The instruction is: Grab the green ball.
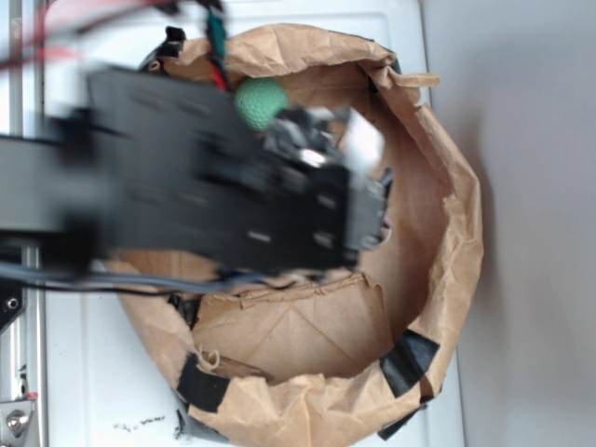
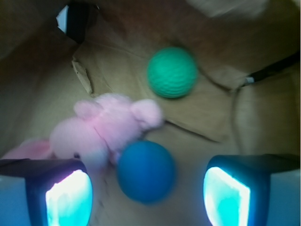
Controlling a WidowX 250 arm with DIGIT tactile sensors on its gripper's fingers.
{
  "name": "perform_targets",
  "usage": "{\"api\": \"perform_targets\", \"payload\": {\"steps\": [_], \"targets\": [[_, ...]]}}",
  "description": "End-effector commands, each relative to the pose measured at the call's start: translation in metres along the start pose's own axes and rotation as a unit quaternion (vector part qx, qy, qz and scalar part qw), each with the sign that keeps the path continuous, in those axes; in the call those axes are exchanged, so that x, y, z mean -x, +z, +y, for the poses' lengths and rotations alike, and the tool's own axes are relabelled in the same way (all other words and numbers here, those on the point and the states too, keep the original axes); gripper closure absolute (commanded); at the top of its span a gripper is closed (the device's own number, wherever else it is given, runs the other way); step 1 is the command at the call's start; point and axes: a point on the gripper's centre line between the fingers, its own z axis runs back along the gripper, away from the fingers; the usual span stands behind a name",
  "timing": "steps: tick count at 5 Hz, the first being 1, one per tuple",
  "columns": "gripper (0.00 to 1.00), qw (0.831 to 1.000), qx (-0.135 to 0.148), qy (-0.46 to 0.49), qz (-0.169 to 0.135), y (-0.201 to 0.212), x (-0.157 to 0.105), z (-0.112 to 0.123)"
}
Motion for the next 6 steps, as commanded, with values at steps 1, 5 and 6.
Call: {"api": "perform_targets", "payload": {"steps": [1, 5, 6], "targets": [[0.0, 0.999, 0.035, 0.036, -0.009, 0.004, -0.024, -0.007], [0.0, 0.995, -0.016, 0.092, -0.047, -0.007, -0.053, 0.018], [0.0, 0.995, -0.02, 0.087, -0.046, -0.018, -0.054, 0.022]]}}
